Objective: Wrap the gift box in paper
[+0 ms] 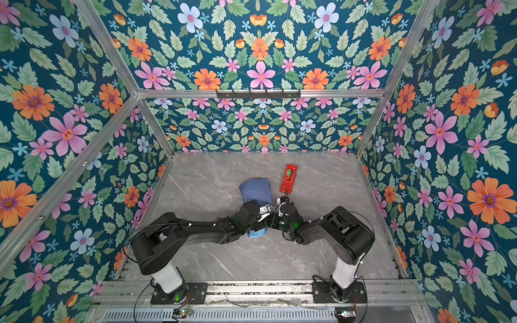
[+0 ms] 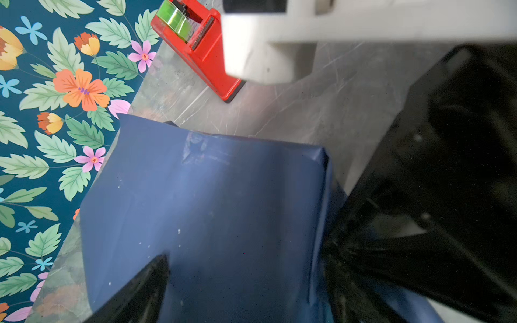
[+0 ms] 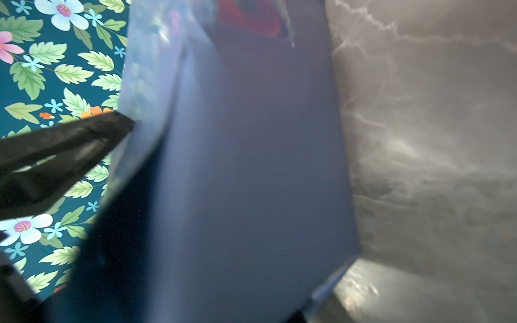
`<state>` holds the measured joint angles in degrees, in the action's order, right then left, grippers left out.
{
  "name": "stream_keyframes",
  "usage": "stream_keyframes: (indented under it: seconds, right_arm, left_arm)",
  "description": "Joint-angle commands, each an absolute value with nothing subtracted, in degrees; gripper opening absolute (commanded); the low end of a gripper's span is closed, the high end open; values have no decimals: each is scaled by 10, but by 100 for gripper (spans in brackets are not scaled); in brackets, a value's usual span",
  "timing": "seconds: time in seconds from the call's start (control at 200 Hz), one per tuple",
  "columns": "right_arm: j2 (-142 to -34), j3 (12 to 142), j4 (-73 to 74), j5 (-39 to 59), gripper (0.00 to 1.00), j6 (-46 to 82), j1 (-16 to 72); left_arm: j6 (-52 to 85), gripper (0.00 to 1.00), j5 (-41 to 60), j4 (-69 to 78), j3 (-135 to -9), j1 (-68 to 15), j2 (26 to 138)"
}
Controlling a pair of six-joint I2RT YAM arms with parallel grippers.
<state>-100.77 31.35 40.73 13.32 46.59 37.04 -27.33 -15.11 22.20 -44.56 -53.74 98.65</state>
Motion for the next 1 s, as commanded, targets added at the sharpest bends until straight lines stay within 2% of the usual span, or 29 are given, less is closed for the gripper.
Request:
stream_keyframes:
  seconds: [0.0,0.995]
  right_arm:
    - [-1017,318,442,131,4,475,375]
    - [-1014,243,490,155,3,513,411]
  left_arm:
    - [-260,89,-141,155,-441,-537,989]
    - [-261,89,-156,165,-438,-537,989]
